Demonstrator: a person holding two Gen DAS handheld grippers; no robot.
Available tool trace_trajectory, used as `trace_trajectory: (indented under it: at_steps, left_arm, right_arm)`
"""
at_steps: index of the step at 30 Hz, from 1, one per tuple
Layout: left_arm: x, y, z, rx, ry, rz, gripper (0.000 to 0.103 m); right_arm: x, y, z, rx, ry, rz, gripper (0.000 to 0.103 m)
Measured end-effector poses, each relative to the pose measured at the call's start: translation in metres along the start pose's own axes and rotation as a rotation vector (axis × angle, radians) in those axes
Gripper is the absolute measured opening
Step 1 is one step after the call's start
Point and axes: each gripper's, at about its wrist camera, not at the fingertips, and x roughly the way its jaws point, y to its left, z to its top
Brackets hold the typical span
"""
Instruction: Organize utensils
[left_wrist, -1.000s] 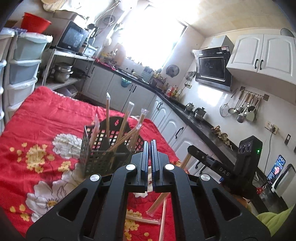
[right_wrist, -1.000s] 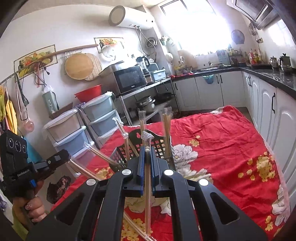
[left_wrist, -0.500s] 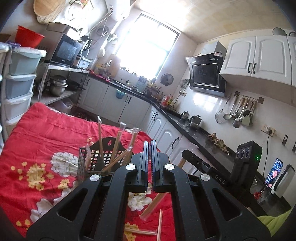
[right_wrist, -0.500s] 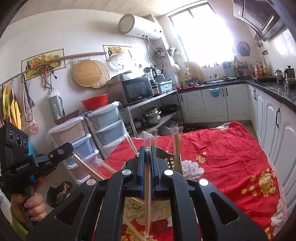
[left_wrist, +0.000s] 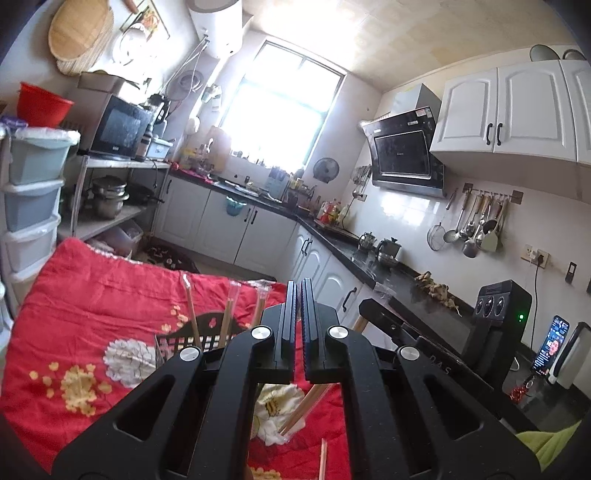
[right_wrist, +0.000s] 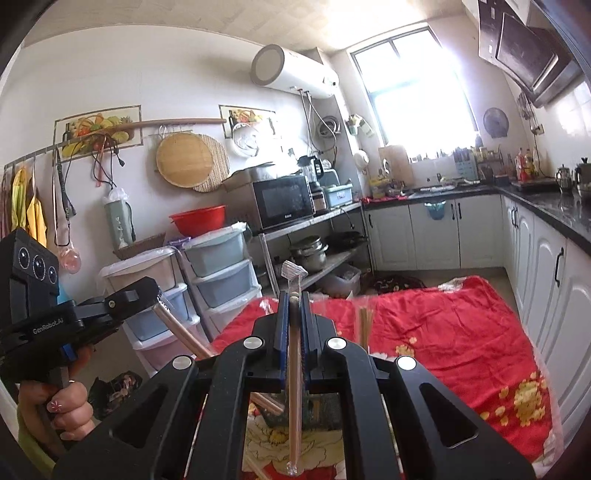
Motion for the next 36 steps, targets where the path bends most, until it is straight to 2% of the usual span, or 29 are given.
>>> trace_trajectory:
  at_steps: [17, 24, 32, 36]
  left_arm:
    - [-0.008, -0.008, 0.053, 0.06, -0.128, 0.048, 0.001]
    - [-0.001, 0.004, 0.063, 0.05, -0.141, 0.083, 0.001]
    - [0.018, 0.025, 0.056, 0.018, -0.117, 0.106, 0.001]
    - [0.026, 0.037, 0.049, -0.01, -0.103, 0.106, 0.001]
  right_arm:
    - [0.005, -0.002, 0.048, -0.064, -0.204, -0.058, 0.006]
    - [0.015, -0.008, 0.058, -0.07, -0.255, -0.055, 0.006]
    - [0.038, -0.014, 0.053, -0.09, -0.27, -0.061, 0.006]
    - [0.057, -0.025, 0.04, -0.09, -0.236, -0.082, 0.006]
